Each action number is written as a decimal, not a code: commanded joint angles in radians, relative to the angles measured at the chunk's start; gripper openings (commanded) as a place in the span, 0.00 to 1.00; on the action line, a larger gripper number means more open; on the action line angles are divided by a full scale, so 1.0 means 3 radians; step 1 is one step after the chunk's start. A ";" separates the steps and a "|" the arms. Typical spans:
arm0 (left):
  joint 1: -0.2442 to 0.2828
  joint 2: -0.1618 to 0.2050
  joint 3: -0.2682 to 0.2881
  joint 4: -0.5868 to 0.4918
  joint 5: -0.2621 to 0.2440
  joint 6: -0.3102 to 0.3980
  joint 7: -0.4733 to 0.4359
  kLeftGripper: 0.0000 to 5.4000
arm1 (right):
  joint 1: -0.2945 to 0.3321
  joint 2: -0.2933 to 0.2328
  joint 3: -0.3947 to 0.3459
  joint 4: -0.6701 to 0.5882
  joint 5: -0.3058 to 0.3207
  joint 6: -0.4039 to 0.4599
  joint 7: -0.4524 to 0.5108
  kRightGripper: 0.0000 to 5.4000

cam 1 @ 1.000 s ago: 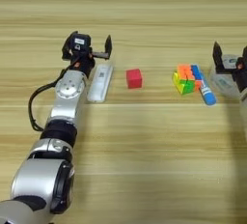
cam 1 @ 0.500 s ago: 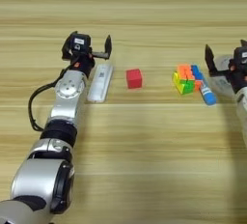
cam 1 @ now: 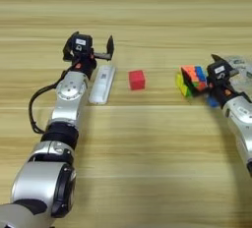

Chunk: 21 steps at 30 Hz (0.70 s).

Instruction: Move the objects on the table

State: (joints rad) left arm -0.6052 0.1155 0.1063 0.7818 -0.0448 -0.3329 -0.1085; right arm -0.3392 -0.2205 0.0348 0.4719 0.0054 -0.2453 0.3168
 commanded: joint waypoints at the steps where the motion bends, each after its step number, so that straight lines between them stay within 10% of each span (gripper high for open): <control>1: -0.0046 0.0016 -0.0001 0.0010 0.0014 -0.0015 0.0021 1.00 | 0.0011 0.0008 0.0024 0.0077 -0.0021 0.0102 0.0029 0.99; 21: -0.0041 0.0010 -0.0012 0.0010 0.0024 -0.0016 0.0030 1.00 | -0.0077 0.0071 0.0025 0.0357 -0.0027 0.0236 0.0042 0.99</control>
State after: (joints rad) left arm -0.6053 0.1153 0.1052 0.7818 -0.0445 -0.3329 -0.1072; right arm -0.3407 -0.1977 0.0462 0.5643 0.0015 -0.1863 0.3334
